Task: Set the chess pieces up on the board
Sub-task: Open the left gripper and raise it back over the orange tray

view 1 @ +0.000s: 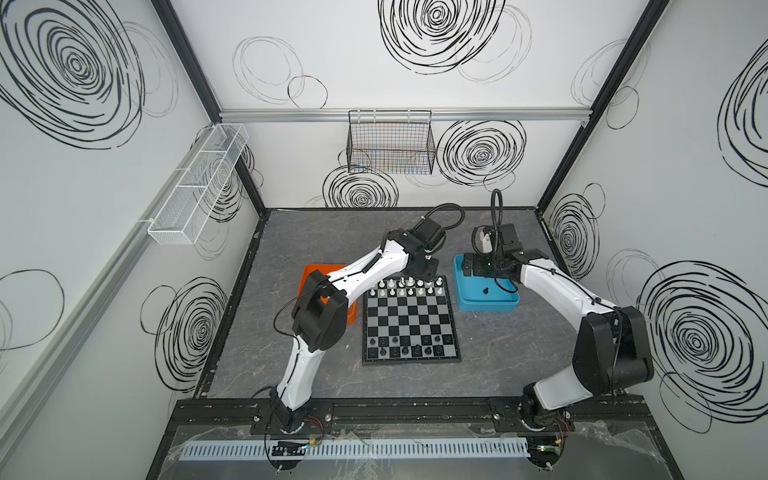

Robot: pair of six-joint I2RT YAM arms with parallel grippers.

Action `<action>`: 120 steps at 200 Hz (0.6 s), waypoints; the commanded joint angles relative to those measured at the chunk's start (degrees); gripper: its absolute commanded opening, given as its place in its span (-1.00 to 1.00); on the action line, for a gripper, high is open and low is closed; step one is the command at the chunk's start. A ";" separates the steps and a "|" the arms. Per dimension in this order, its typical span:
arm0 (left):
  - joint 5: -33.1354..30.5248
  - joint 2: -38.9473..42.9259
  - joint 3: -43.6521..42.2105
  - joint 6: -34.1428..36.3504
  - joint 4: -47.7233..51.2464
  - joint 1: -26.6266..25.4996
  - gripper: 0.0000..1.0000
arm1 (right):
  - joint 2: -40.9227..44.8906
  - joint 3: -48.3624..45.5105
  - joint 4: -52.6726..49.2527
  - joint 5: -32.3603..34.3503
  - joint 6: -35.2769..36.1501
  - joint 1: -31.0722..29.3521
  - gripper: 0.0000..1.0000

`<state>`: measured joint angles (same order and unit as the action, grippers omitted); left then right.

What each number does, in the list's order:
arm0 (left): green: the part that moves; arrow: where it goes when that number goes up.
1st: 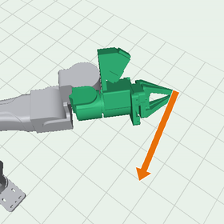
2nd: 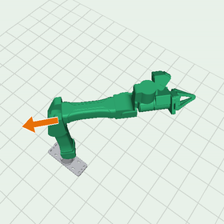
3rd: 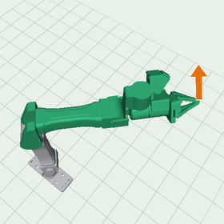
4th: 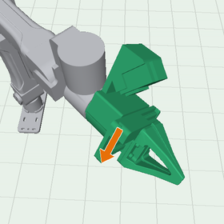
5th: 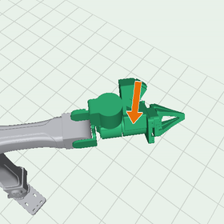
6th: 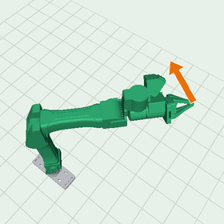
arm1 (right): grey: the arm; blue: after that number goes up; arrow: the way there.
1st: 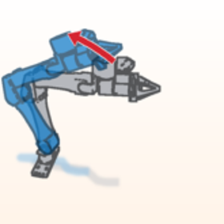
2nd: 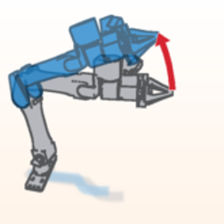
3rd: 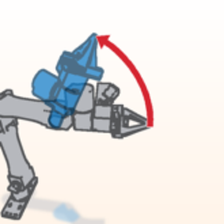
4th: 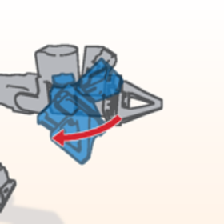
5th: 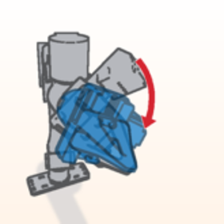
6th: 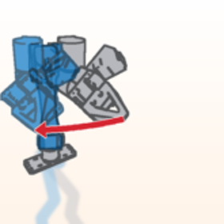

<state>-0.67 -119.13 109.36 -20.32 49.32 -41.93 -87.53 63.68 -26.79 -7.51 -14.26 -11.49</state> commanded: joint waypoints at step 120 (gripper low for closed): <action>3.14 17.65 -21.62 8.48 -18.46 23.92 0.92 | -0.70 3.58 -5.06 8.16 -2.52 5.33 1.00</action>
<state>0.75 -106.06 91.85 -14.87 39.38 -21.17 -87.26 65.71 -28.77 -0.19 -15.90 -6.96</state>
